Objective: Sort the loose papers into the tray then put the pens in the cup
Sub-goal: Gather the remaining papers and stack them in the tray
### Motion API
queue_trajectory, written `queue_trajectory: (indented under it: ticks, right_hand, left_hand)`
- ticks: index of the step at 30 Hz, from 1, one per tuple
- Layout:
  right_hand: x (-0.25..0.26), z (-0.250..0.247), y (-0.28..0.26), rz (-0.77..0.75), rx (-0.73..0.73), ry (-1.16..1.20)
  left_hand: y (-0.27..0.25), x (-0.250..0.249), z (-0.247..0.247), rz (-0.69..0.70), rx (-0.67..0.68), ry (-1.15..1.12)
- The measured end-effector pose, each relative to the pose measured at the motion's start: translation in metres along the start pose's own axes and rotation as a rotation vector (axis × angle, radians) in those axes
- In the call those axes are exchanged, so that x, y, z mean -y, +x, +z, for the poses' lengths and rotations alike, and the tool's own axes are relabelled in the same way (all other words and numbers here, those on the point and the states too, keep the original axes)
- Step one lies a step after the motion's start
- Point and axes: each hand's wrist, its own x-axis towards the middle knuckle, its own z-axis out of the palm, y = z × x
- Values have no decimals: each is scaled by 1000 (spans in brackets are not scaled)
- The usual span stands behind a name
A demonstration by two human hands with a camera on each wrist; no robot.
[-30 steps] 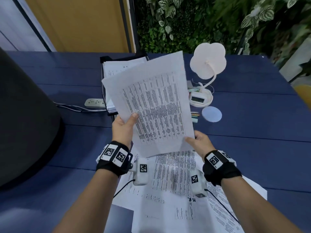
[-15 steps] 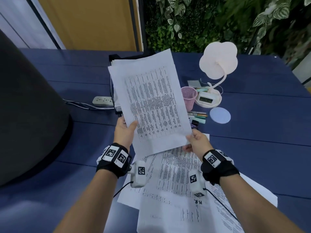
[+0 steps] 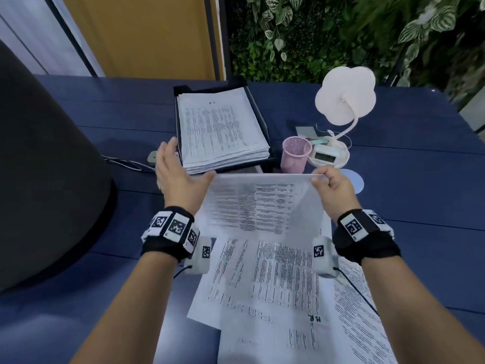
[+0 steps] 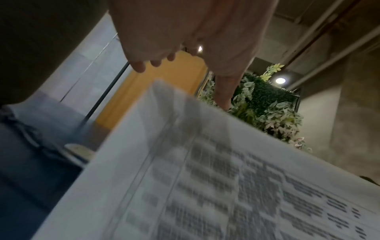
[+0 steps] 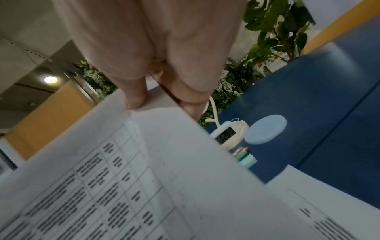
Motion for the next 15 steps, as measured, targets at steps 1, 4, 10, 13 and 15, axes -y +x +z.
queue_trajectory:
  ticks: [1,4,10,13,15]
  right_hand:
    - [3,-1,1,-29,7,-11]
    - [11,-4,1,-94,22,-9]
    - [10,-10,-1,-102,-39,50]
    - [9,-11,-4,-105,-62,84]
    - [11,-13,-6,-110,-75,96]
  left_hand:
    - [3,-5,-1,24,14,56]
    - [12,-16,-6,133,184,386]
    - [14,-28,-9,121,636,323]
    - [8,-34,-7,201,713,467]
    - [7,-38,-6,219,635,504]
